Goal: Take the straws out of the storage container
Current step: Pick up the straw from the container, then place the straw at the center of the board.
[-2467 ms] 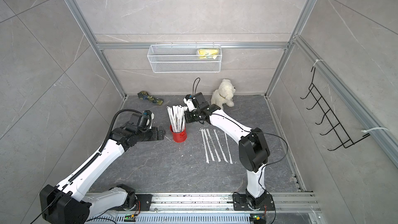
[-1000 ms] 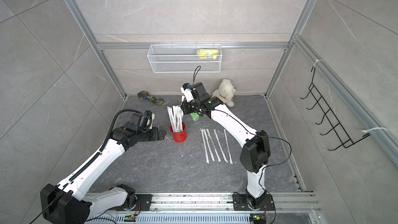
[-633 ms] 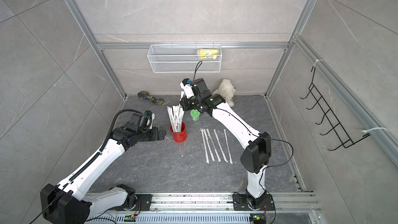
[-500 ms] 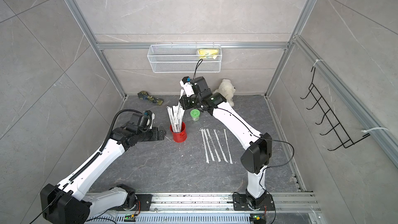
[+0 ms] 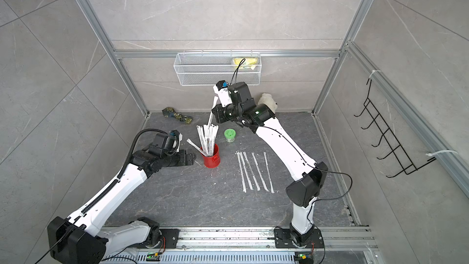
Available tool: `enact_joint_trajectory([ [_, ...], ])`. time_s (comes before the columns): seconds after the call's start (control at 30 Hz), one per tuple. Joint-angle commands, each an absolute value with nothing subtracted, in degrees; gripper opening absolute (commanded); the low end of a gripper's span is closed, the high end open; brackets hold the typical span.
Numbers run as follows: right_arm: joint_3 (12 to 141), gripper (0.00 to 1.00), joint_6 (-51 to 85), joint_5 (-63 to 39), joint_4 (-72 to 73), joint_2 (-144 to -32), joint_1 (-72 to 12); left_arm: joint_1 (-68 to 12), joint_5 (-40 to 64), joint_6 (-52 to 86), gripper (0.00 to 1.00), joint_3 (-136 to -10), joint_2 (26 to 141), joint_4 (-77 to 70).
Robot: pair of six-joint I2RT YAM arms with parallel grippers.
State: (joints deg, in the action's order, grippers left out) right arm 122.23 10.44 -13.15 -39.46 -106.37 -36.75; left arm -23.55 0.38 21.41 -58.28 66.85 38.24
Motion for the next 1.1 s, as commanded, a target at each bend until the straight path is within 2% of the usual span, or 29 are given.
enact_joint_trajectory([
  [0.0,125.99,0.11,8.82,-12.2,-43.1,-104.06,-37.22,-23.82,1.28,20.88,0.99,-59.91,66.79,38.23],
  [0.23,135.63,0.1,6.24,-10.19,-55.03,-104.63,-37.2,-23.82,1.18,20.87,0.99,-59.94,66.47,38.23],
  [0.53,145.36,0.08,1.12,-1.53,-75.94,-105.52,-37.13,-23.79,1.64,20.96,0.99,-60.03,66.36,38.23],
  [0.73,137.73,0.07,0.7,4.57,-79.03,-101.62,-37.09,-23.82,1.93,20.98,0.99,-60.04,66.18,38.23],
  [1.07,116.7,0.07,3.0,13.96,-80.09,-97.37,-34.49,-23.82,2.41,21.18,0.99,-59.94,65.71,38.14],
])
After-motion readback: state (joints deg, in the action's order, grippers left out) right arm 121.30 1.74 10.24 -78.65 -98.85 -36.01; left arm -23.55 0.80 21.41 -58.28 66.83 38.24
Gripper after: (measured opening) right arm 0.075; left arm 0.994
